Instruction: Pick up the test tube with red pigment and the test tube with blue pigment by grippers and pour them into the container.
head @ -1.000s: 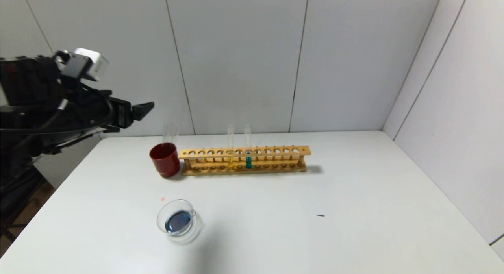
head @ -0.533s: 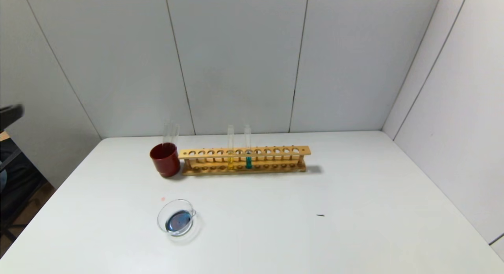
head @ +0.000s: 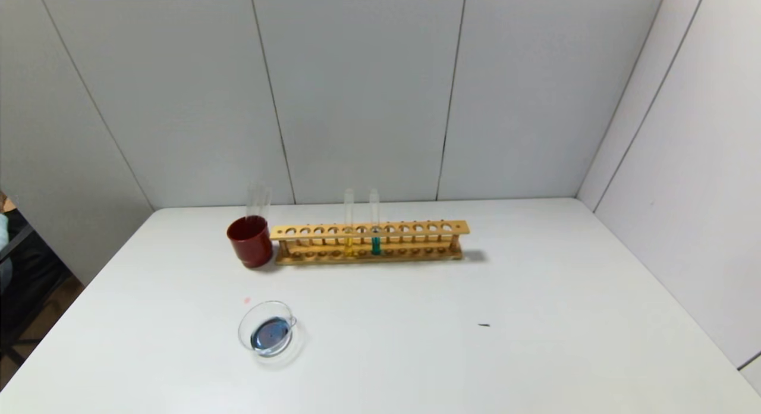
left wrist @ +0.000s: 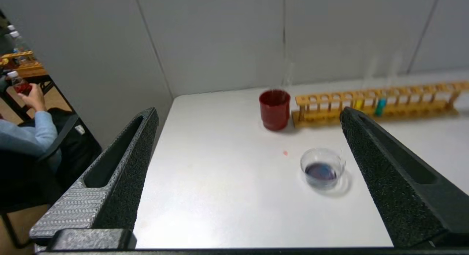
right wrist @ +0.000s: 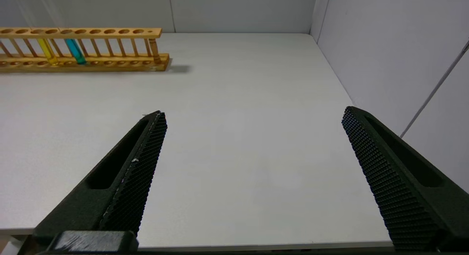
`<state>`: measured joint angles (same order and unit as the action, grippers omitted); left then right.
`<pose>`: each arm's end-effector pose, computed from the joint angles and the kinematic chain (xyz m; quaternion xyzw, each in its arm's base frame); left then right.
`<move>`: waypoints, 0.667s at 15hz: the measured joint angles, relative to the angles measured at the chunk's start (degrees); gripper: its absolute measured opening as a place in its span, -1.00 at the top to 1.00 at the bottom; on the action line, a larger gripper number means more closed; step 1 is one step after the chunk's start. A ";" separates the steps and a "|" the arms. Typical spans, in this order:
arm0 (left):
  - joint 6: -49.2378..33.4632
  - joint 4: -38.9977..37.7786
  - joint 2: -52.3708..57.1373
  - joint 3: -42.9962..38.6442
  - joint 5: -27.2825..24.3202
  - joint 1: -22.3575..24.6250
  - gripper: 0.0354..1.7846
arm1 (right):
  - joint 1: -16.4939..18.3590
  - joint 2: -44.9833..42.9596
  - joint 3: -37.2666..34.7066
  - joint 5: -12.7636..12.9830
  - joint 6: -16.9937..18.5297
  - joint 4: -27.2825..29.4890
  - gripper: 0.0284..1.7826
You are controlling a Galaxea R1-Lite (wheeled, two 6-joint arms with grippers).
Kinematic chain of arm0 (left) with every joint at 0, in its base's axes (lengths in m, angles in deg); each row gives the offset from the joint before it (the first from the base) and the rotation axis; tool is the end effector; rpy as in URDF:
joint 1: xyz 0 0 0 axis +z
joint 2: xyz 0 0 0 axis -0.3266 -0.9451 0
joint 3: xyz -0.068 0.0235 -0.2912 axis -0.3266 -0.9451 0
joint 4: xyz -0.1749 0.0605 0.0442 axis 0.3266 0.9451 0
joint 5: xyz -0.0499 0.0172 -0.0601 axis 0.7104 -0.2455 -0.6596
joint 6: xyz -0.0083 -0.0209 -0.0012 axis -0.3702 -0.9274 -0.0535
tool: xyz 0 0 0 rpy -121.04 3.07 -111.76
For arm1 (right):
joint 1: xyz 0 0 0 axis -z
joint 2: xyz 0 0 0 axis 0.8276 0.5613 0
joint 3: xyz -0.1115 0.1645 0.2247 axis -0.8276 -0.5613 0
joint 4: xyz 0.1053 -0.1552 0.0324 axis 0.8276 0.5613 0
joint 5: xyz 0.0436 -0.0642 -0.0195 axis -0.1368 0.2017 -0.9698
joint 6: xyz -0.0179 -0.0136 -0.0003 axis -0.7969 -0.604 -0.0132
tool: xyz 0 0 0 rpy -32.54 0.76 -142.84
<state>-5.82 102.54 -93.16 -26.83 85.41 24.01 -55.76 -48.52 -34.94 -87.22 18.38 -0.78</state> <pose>-0.0539 -0.0049 0.2372 0.0416 -0.0525 0.0408 0.9969 -0.0228 0.0003 0.0759 -0.0006 -0.0022 0.0021 1.0000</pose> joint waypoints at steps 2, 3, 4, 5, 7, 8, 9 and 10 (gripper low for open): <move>-1.74 -8.24 1.13 -5.88 0.49 -2.28 -0.95 | 0.00 0.00 0.00 0.02 0.00 0.02 -0.96; -1.32 -9.74 1.35 -6.73 0.54 -5.02 -0.95 | 0.00 0.00 0.00 0.02 0.00 0.00 -0.96; -0.33 -9.84 1.38 -6.68 0.49 -7.49 -0.95 | 0.00 0.00 0.00 0.00 0.00 0.00 -0.96; -0.09 -10.01 1.38 -6.73 0.56 -8.47 -0.95 | 0.00 0.00 0.00 0.00 0.00 0.00 -0.96; -0.24 -10.70 1.60 -9.40 1.19 -8.75 -0.95 | 0.00 0.00 0.00 0.02 0.00 0.02 -0.96; -0.22 -11.00 2.47 -10.59 0.69 -8.08 -0.95 | 0.00 0.00 0.00 0.00 0.00 0.00 -0.96; -0.06 -11.03 4.16 -12.13 -0.78 -7.20 -0.95 | 0.00 0.00 0.00 0.02 0.00 0.00 -0.96; 0.02 -11.06 6.03 -13.75 -2.54 -6.29 -0.95 | 0.00 0.00 0.00 0.00 0.00 0.02 -0.96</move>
<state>-5.79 91.49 -87.12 -40.58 82.87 17.72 -55.76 -48.52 -34.94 -87.22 18.38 -0.75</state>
